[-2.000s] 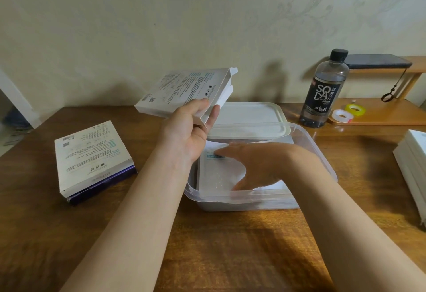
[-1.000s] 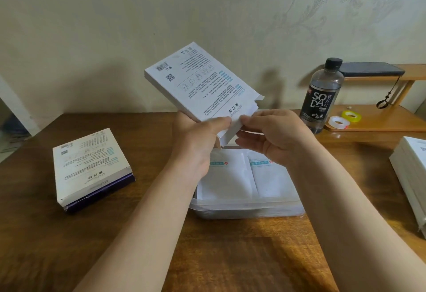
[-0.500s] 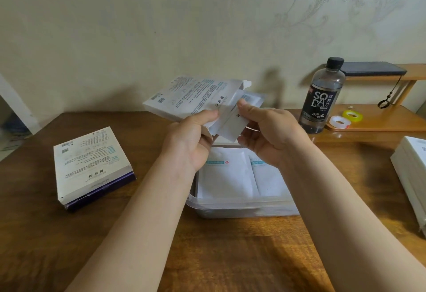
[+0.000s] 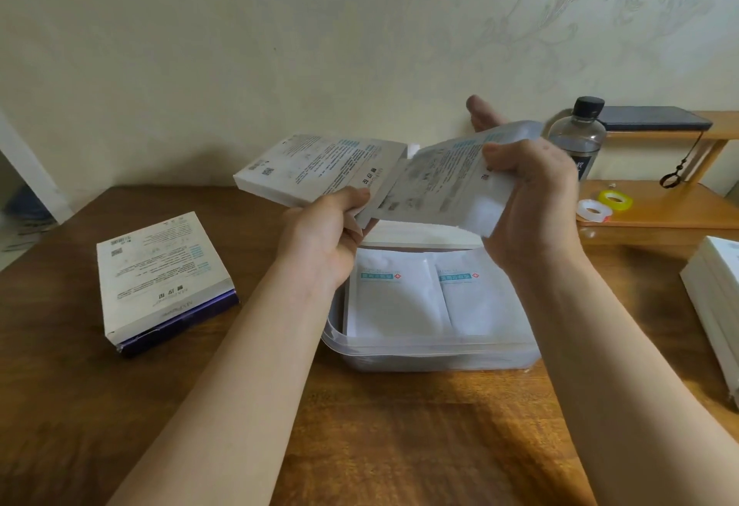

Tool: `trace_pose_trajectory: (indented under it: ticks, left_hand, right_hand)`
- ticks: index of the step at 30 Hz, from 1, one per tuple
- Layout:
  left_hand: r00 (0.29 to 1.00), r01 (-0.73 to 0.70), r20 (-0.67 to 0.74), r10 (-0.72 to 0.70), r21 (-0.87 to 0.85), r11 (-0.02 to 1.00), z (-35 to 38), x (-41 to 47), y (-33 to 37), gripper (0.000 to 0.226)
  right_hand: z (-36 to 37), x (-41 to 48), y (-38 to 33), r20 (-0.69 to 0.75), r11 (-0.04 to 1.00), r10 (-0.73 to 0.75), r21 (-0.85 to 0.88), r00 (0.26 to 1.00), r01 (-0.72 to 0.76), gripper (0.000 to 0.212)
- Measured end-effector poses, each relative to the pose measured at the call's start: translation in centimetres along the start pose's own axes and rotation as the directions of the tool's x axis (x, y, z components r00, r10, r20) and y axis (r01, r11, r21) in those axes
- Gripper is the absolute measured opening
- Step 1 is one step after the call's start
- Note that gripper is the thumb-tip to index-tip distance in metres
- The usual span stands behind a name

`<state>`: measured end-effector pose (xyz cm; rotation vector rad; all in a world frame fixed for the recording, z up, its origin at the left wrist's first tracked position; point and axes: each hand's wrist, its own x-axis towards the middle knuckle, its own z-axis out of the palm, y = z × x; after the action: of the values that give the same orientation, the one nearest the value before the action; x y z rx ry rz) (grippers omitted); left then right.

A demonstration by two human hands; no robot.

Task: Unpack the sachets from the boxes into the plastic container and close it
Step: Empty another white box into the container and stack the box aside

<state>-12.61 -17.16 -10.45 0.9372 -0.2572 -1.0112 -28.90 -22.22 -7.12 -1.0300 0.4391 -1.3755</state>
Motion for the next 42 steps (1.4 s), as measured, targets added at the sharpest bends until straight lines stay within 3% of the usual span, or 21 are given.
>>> trace_pose_trajectory:
  ticks: [4,7,10,15,21,24,26,28,30,33,34,37,39,42]
  left_hand:
    - [0.998,-0.067,0.009,0.067,0.012,0.998,0.1,-0.4,-0.3,0.031]
    - [0.995,-0.094,0.02,0.094,0.034,0.995,0.4,-0.9,-0.8,0.031]
    - [0.996,-0.086,-0.003,0.086,0.011,0.996,0.3,-0.6,-1.0,0.032]
    - [0.996,-0.091,0.01,0.092,-0.04,0.995,0.3,-0.6,-1.0,0.036]
    - [0.995,-0.094,0.036,0.096,-0.04,0.995,0.6,-1.5,-0.9,0.036]
    - [0.995,-0.087,0.052,0.089,-0.045,0.995,0.5,-1.7,-0.9,0.036]
    - [0.995,-0.081,0.057,0.083,-0.046,0.996,0.5,-1.7,-0.8,0.036]
    - [0.995,-0.076,0.055,0.078,-0.041,0.996,0.6,-1.7,-0.8,0.035]
    - [0.996,-0.07,0.051,0.072,-0.038,0.997,0.6,-1.7,-0.8,0.035]
    - [0.996,-0.071,0.049,0.072,-0.033,0.997,0.6,-1.7,-0.8,0.034]
    - [0.996,-0.071,0.049,0.072,-0.03,0.997,0.6,-1.7,-0.8,0.034]
    - [0.996,-0.067,0.054,0.068,-0.035,0.997,0.6,-1.6,-0.9,0.037]
    - [0.996,-0.065,0.056,0.067,-0.034,0.997,0.5,-1.5,-0.9,0.037]
    - [0.996,-0.068,0.061,0.069,-0.029,0.997,0.5,-1.6,-0.9,0.036]
  right_hand:
    - [-0.3,0.1,-1.4,-0.12,0.988,-0.102,-0.132,0.987,0.086,0.01]
    - [-0.6,0.2,-1.8,-0.147,0.91,-0.117,-0.412,0.982,0.047,0.025]
    - [-1.3,-0.3,-2.5,-0.173,0.787,0.021,-0.605,0.985,-0.123,0.047]
    - [-3.4,-0.5,-2.7,-0.269,0.645,0.207,-0.685,0.941,-0.338,0.012]
    - [-4.4,-1.1,-1.6,-0.304,0.394,0.32,-0.818,0.897,-0.418,0.012]
    - [-4.3,-1.1,-0.7,-0.236,0.169,0.296,-0.941,0.926,-0.294,0.012]
    - [-3.9,-1.6,-0.7,-0.114,-0.092,0.276,-0.992,0.954,-0.092,0.011]
    - [-3.5,-2.3,-0.8,-0.002,-0.343,0.268,-0.935,0.963,0.093,0.013]
    - [-3.3,-3.0,-0.9,0.097,-0.483,0.263,-0.848,0.96,0.218,0.012]
    - [-3.4,-3.0,-1.0,0.238,-0.485,0.35,-0.781,0.906,0.393,0.014]
    - [-3.4,-2.7,-1.1,0.237,-0.462,0.435,-0.77,0.869,0.441,0.029]
    - [-3.2,-2.1,-1.7,0.086,-0.365,0.702,-0.808,0.707,0.462,0.08]
    - [-3.3,-1.9,-1.8,0.029,-0.369,0.776,-0.789,0.63,0.49,0.093]
    - [-3.7,-1.9,-1.5,-0.017,-0.408,0.803,-0.743,0.595,0.53,0.096]
